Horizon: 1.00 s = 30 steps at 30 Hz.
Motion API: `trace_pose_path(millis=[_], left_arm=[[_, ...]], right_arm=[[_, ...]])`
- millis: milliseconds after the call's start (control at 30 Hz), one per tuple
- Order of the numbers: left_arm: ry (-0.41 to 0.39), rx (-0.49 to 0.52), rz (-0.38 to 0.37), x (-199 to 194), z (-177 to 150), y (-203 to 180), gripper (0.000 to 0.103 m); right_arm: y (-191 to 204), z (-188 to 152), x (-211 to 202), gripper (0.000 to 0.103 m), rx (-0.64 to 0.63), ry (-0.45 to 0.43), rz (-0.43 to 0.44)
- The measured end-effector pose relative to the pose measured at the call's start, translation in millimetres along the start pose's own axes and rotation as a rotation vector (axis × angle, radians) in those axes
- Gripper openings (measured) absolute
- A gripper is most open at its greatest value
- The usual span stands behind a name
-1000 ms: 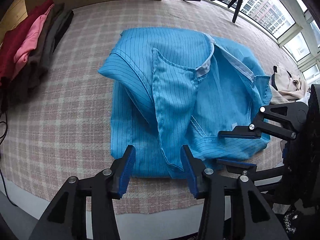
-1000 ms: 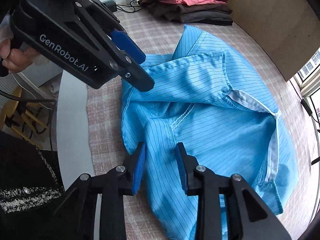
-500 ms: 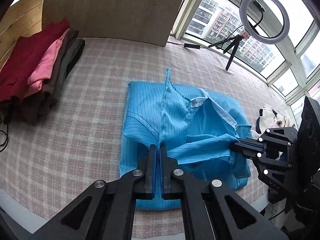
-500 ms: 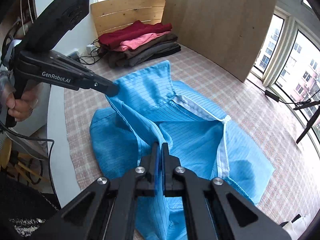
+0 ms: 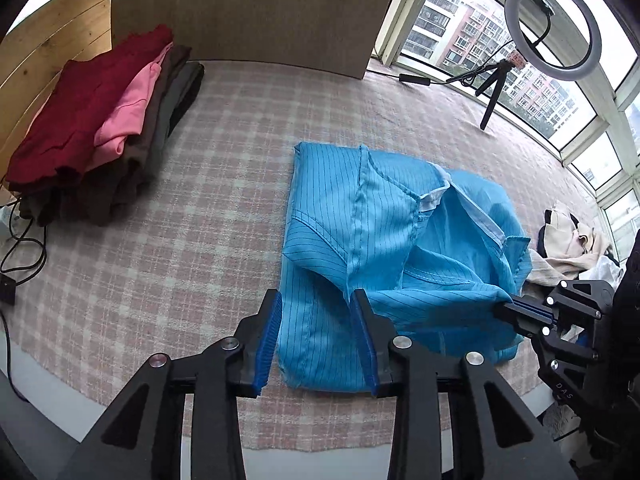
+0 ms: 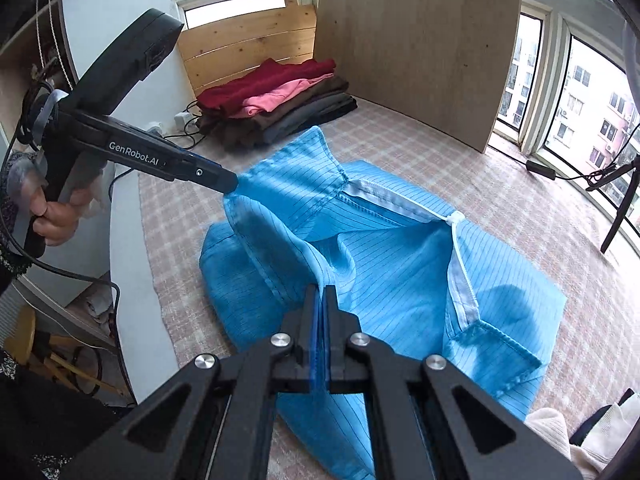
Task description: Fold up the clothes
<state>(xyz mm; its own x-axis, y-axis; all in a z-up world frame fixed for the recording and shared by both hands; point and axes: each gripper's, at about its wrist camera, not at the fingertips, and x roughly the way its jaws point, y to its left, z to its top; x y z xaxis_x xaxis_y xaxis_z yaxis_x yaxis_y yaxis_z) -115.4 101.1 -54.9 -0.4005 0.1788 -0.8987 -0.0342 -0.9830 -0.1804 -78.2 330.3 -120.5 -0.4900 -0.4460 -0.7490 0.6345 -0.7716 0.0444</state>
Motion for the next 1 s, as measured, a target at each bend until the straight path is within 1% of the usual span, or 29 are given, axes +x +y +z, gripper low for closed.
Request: trace_pose_path(millis=[33,67,100,167,233,267,333,433,500,533,567,600,633,667,700,767,833,900,933,1000], left_arm=[[-0.001,0.026,0.013,-6.2,-4.2,-9.1,0.038],[-0.006,0.037,0.03,-11.8,-8.6,-14.5,0.042],[-0.012,0.048,0.047,-17.3,-13.0,-19.9,0.042],[0.008,0.03,-0.003,-22.0,-19.7,-21.9,0.043],[0.056,-0.031,-0.12,-16.7,-24.5,-20.5,0.043],[0.088,-0.039,-0.148,-9.7,-26.9,-23.7,0.043],[0.131,-0.033,-0.147,6.6,-30.5,-32.9,0.043],[0.173,-0.085,-0.222,29.0,-31.5,-37.2,0.044],[0.191,-0.102,-0.213,44.7,-30.5,-38.5,0.046],[0.199,-0.102,-0.195,52.8,-30.1,-39.3,0.045],[0.207,-0.089,-0.171,60.4,-30.7,-40.5,0.041],[0.219,-0.08,-0.149,67.3,-32.2,-41.2,0.029],[0.231,-0.076,-0.151,72.6,-34.8,-41.4,0.022],[0.233,-0.065,-0.148,74.8,-37.2,-42.3,0.015],[0.22,-0.062,-0.146,73.1,-39.7,-42.6,0.013],[0.193,-0.049,-0.148,68.7,-44.3,-44.4,0.01],[0.17,-0.032,-0.137,63.5,-47.7,-47.6,0.009],[0.151,-0.001,-0.124,58.8,-50.7,-53.9,0.009],[0.144,0.01,-0.119,56.6,-52.0,-56.4,0.009],[0.131,0.028,-0.113,52.2,-54.3,-60.1,0.009]], right_arm=[[4.2,-1.5,-1.2,0.002,-0.016,-0.005,-0.011],[8.5,-3.1,-2.3,0.002,-0.031,-0.01,-0.022],[12.3,-4.7,-3.3,0.002,-0.044,-0.014,-0.031],[13.0,-8.5,-2.0,0.002,-0.031,-0.008,-0.015],[15.5,-14.0,0.2,0.002,-0.024,-0.008,0.003],[17.5,-16.9,1.7,0.002,-0.025,-0.006,0.011],[24.0,-22.8,4.6,0.002,-0.043,-0.003,0.019],[34.8,-30.8,11.4,0.002,-0.077,0.013,0.022],[35.1,-33.7,15.6,0.003,-0.077,0.048,0.053],[35.2,-35.1,17.6,0.005,-0.077,0.066,0.068],[35.3,-36.5,19.7,0.006,-0.077,0.083,0.084],[35.5,-37.9,21.8,0.007,-0.078,0.101,0.099],[35.6,-39.3,23.8,0.01,-0.078,0.119,0.115],[35.0,-40.5,25.1,0.011,-0.076,0.136,0.13],[27.1,-38.9,18.3,0.011,-0.056,0.144,0.144],[2.2,-29.0,-1.4,0.016,0.007,0.114,0.165],[-26.0,-5.0,-12.1,0.041,0.088,0.087,0.161],[-40.2,25.4,-8.9,0.043,0.078,0.06,0.152],[-39.2,40.1,-1.8,0.044,0.032,0.054,0.139],[-36.8,67.7,25.4,0.046,-0.054,0.091,0.133]])
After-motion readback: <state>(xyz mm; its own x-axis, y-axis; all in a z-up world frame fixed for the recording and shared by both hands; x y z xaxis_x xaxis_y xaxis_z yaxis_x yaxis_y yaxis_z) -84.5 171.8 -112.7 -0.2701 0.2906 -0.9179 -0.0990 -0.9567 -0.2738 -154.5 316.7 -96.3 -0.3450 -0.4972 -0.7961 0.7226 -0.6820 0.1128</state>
